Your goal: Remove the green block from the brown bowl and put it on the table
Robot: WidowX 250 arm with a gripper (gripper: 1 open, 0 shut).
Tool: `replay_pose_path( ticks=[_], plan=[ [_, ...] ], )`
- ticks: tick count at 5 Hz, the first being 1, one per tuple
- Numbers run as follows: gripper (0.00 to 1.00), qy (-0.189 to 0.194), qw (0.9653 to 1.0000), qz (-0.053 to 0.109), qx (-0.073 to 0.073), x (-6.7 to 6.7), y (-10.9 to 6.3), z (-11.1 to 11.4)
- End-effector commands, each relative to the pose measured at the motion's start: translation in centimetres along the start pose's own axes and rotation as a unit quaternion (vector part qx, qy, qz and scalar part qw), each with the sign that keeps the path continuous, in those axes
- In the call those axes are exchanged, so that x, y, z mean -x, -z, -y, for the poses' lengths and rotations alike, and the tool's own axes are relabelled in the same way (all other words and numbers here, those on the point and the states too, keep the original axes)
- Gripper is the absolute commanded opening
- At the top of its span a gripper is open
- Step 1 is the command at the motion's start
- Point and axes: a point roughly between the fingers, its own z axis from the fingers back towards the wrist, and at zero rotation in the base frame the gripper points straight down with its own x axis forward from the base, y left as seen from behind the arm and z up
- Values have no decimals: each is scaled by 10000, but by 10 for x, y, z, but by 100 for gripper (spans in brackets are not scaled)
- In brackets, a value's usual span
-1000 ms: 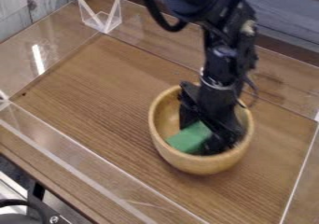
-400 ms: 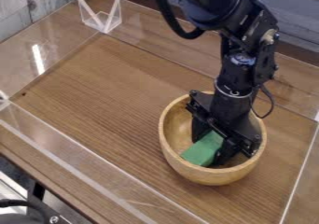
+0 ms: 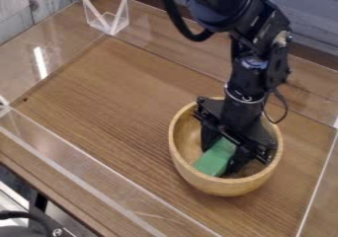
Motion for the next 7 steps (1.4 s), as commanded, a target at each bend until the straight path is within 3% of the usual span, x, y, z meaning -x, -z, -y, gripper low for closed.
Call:
replay_pose_path(
  ticks=[1,2,5,7],
  plan=[
    [0,23,9998,211,42,-8,-14,3],
    [0,128,9996,226,59,-12,-17,8],
    [0,-196,9994,258,99,0,-27,2],
    [0,509,9982,280,141,6,-46,12]
  ],
)
